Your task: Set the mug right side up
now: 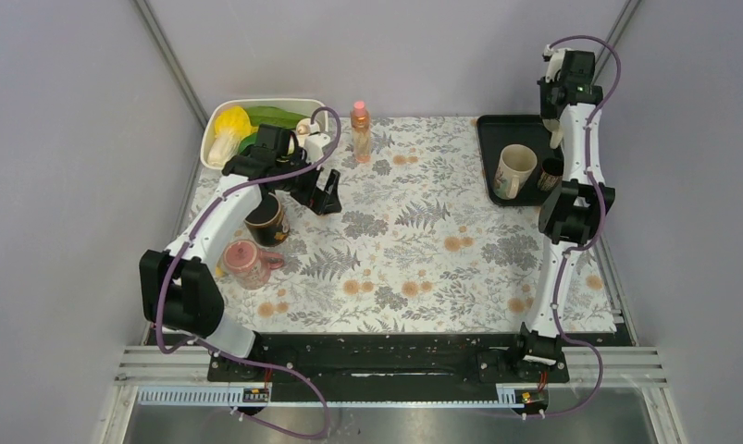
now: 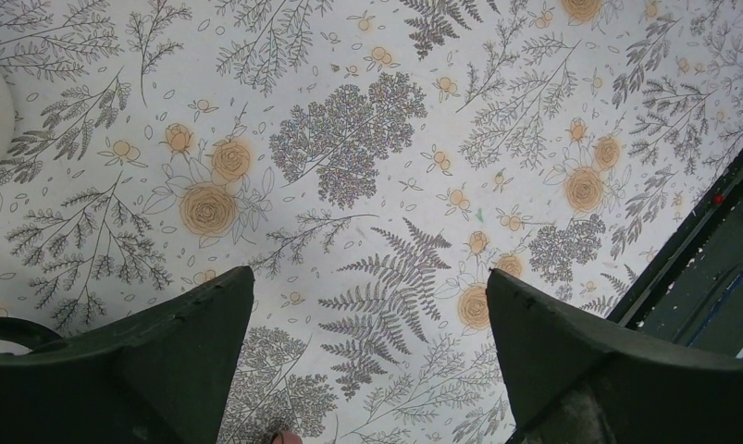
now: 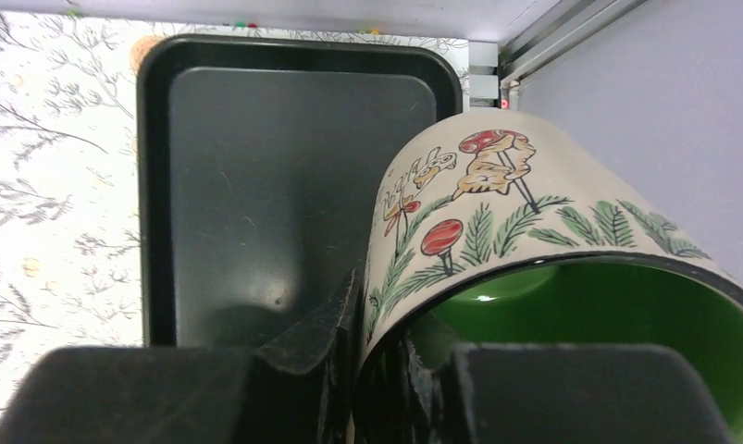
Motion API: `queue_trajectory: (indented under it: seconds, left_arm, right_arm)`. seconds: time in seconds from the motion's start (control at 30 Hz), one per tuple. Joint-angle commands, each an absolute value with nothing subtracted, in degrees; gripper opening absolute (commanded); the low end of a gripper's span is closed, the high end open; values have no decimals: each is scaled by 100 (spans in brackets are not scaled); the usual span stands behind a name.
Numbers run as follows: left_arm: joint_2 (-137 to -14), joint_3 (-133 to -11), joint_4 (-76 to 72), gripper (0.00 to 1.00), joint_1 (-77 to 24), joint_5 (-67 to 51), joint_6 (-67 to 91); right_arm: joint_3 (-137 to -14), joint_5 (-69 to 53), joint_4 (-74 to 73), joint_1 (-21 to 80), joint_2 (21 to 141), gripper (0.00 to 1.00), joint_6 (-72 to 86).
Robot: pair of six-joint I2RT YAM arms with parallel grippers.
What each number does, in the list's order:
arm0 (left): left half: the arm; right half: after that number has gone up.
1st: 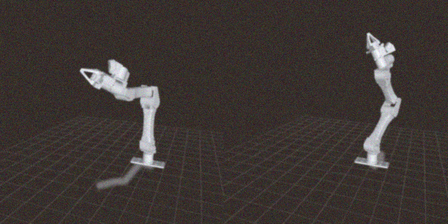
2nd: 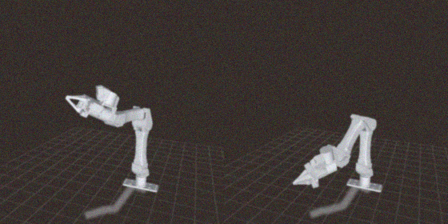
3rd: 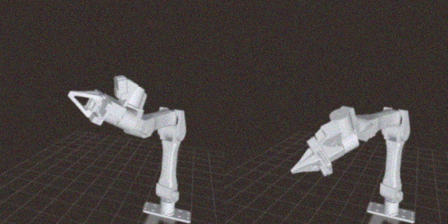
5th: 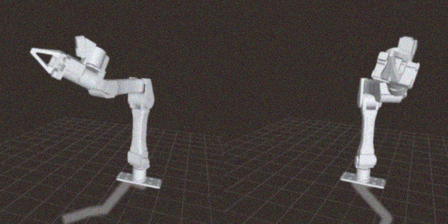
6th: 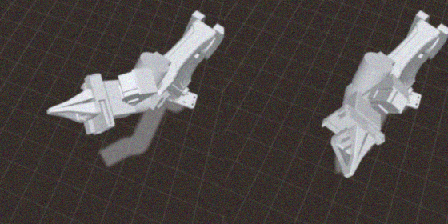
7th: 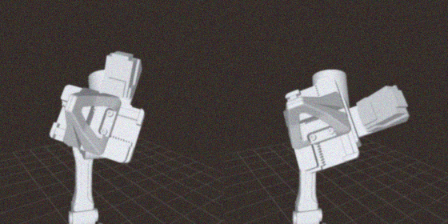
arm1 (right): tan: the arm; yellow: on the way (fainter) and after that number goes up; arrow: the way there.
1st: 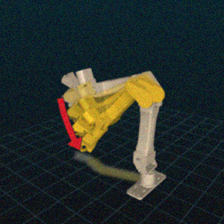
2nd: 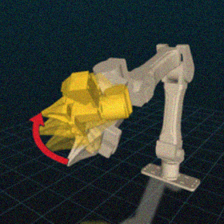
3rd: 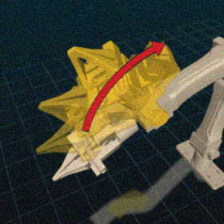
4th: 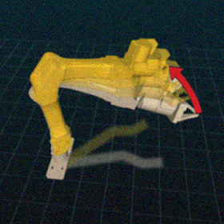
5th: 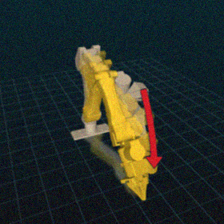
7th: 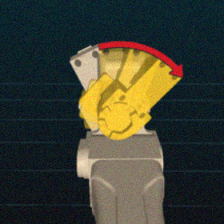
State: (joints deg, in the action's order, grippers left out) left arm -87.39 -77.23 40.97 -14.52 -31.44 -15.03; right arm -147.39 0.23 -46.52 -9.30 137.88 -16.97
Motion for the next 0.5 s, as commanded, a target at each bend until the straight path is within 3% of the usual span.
queue_trajectory:
  seconds: [0.0,0.47]
  left_arm:
    - [-8810,-7883,4114,99,-1450,-3137,-1690]
    - [-8939,-7914,4262,99,-1448,-2886,-1775]
  right_arm:
    - [-15019,-395,-4166,-948,13805,0,-2595]
    - [-14173,-1173,-4452,-1201,13716,0,-6087]
